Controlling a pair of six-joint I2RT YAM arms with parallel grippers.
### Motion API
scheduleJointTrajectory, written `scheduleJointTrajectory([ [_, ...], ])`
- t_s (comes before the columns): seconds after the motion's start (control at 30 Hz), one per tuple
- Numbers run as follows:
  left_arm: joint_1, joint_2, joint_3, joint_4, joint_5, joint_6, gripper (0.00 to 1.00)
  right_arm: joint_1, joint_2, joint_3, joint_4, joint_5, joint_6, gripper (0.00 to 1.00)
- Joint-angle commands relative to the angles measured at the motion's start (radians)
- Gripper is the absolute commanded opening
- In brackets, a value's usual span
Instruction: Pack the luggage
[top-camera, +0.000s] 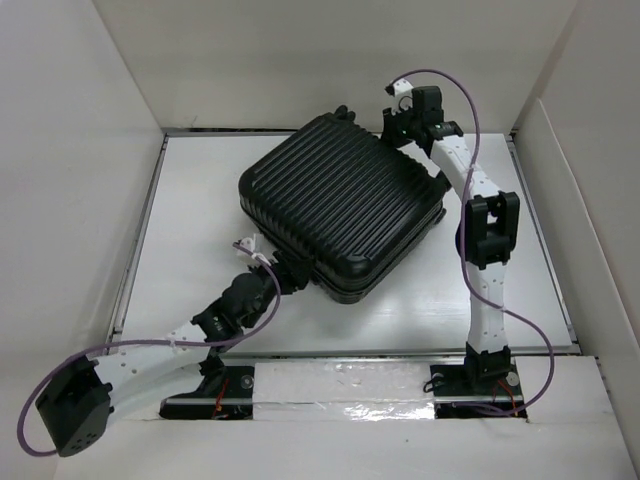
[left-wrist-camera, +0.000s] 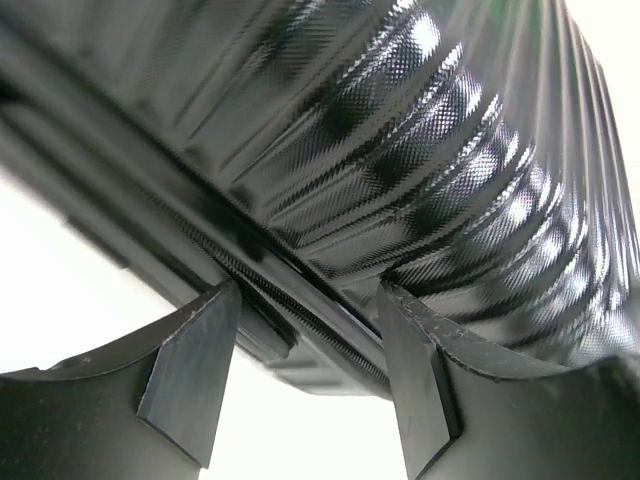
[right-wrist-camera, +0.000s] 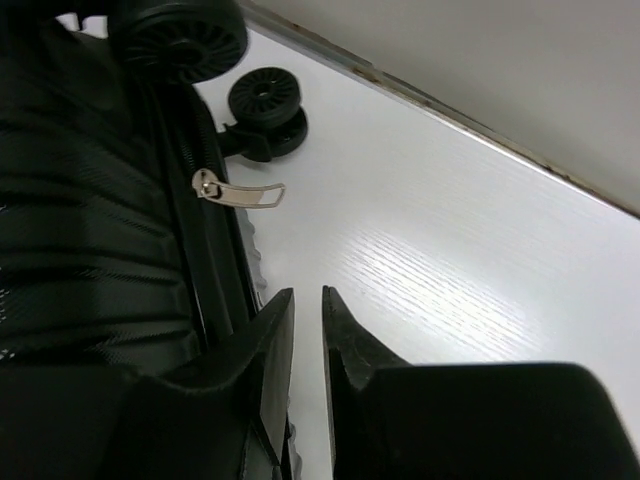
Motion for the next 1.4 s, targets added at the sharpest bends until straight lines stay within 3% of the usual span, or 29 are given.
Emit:
scheduleJointTrajectory([
  [0.0,-0.156,0.015,0.015,0.041,-0.046,-0.054,0.55,0.144,0.027,0.138,-0.142,-0.177,0.049,0.25],
  [0.13,-0.235,-0.005,0.073,-0.083,-0.211,-0.037,0.62,0.129,0.005,0.136,-0.104,-0.166,0.095,0.47],
  [0.17,-0.235,-0.04,0.092,-0.096,-0.226,-0.028,0.64,0.119,-0.011,0.117,-0.057,-0.166,0.112,0.59],
  [0.4,-0.212,-0.217,0.188,-0.193,-0.359,0.086,0.69,0.001,-0.159,0.025,0.091,-0.29,0.222,0.82],
  [0.5,-0.192,-0.261,0.218,-0.212,-0.312,0.121,0.58,-0.029,-0.235,-0.031,0.111,-0.33,0.208,0.85],
  [0.6,-0.204,-0.286,0.169,-0.214,-0.207,0.114,0.35,-0.052,-0.389,-0.232,0.252,-0.341,0.222,0.86],
  [0.63,-0.204,-0.287,0.153,-0.24,-0.192,0.106,0.22,-0.068,-0.427,-0.271,0.276,-0.346,0.225,0.86],
  [0.7,-0.224,-0.283,0.121,-0.297,-0.204,0.057,0.06,-0.083,-0.548,-0.355,0.33,-0.353,0.237,0.8],
  [0.73,-0.224,-0.283,0.109,-0.364,-0.214,0.034,0.0,-0.092,-0.602,-0.478,0.352,-0.334,0.244,0.7],
  [0.77,-0.233,-0.292,0.083,-0.393,-0.221,0.013,0.0,-0.092,-0.664,-0.56,0.417,-0.312,0.248,0.3],
  [0.8,-0.242,-0.3,0.068,-0.415,-0.226,-0.03,0.0,-0.092,-0.806,-0.651,0.468,-0.274,0.266,0.09],
  [0.83,-0.242,-0.31,0.051,-0.458,-0.223,-0.055,0.0,-0.079,-0.882,-0.837,0.494,-0.178,0.274,0.0],
  [0.9,-0.242,-0.341,0.003,-0.485,-0.203,-0.121,0.0,-0.057,-1.036,-1.025,0.563,-0.101,0.303,0.0],
  [1.0,-0.251,-0.361,-0.05,-0.499,-0.157,-0.164,0.0,-0.031,-1.336,-1.338,0.528,-0.042,0.313,0.0],
  [1.03,-0.251,-0.361,-0.067,-0.469,-0.145,-0.172,0.07,-0.016,-1.486,-1.404,0.51,-0.039,0.328,0.0],
  [1.07,-0.251,-0.349,-0.081,-0.441,-0.13,-0.17,0.12,-0.016,-1.557,-1.508,0.458,-0.053,0.336,0.0],
  [1.17,-0.251,-0.268,-0.112,-0.31,-0.084,-0.144,0.26,0.027,-1.779,-1.618,0.34,-0.132,0.369,0.0],
  [1.27,-0.251,-0.14,-0.091,-0.202,-0.08,-0.118,0.3,0.102,-1.872,-1.705,0.318,-0.229,0.429,0.0],
  [1.37,-0.219,-0.029,-0.061,-0.095,-0.064,-0.087,0.32,0.217,-1.86,-1.711,0.245,-0.185,0.428,0.12],
])
